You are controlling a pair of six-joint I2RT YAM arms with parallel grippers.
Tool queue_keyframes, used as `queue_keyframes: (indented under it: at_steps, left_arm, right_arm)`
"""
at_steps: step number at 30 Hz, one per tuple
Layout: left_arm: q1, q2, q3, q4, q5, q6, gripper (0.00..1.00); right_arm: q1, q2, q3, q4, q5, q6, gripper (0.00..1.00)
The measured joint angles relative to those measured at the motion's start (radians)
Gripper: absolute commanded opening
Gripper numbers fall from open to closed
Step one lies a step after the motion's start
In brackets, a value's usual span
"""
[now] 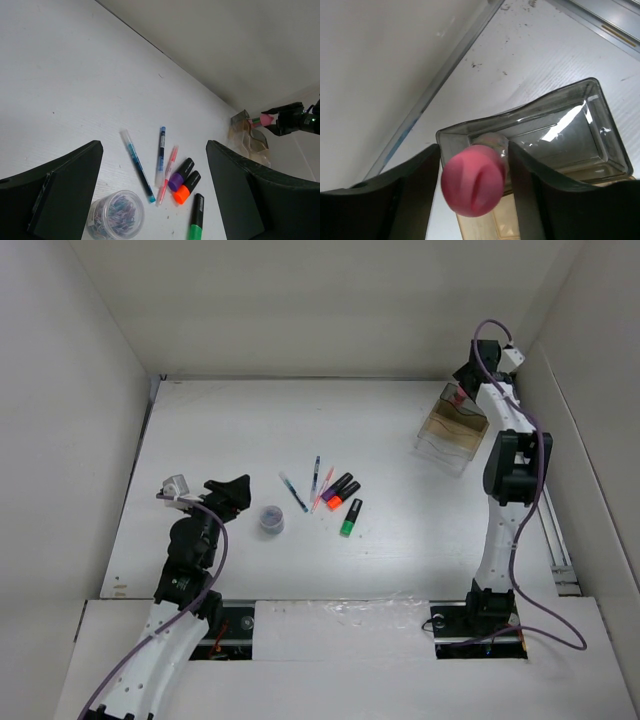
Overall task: Sort the stationery into containers
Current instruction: Place the stationery in the storage box.
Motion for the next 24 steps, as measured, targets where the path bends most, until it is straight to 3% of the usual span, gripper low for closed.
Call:
queue_keyframes:
  at_steps: [2,5,11,18,21,22,23,24]
  left_arm:
    - [0.000,0.004,0.000,0.003,0.000,0.000,0.82]
    - [0.000,0.009,0.000,0.006,0.000,0.000,0.82]
    - [0.000,0.023,-0.007,0.029,0.000,0.000,0.81]
    - [0.000,0.046,-0.024,0.050,0.000,0.000,0.79]
    - [0.000,0.054,-0.030,0.056,0.001,0.000,0.79]
    - [0.000,0.055,-0.033,0.056,0.001,-0.001,0.77]
    - [0.000,0.055,-0.034,0.053,0.001,0.000,0.77]
    - [0.000,0.055,-0.034,0.051,0.001,-0.001,0.77]
  right_arm:
    - [0.003,0.000,0.003,0.000,0.000,0.000,0.75]
    - [0.010,-0.001,0.003,0.000,-0.005,-0.004,0.85]
    - [0.024,-0.084,-0.013,-0.009,-0.032,-0.003,0.92]
    - [0.073,-0.381,-0.150,0.040,-0.069,0.013,0.92]
    - [0.113,-0.519,-0.265,0.101,-0.111,0.034,0.69]
    - [0.133,-0.568,-0.331,0.142,-0.139,0.039,0.55]
    - [0.154,-0.618,-0.405,0.182,-0.164,0.043,0.32]
    - [0.180,-0.659,-0.472,0.200,-0.186,0.043,0.28]
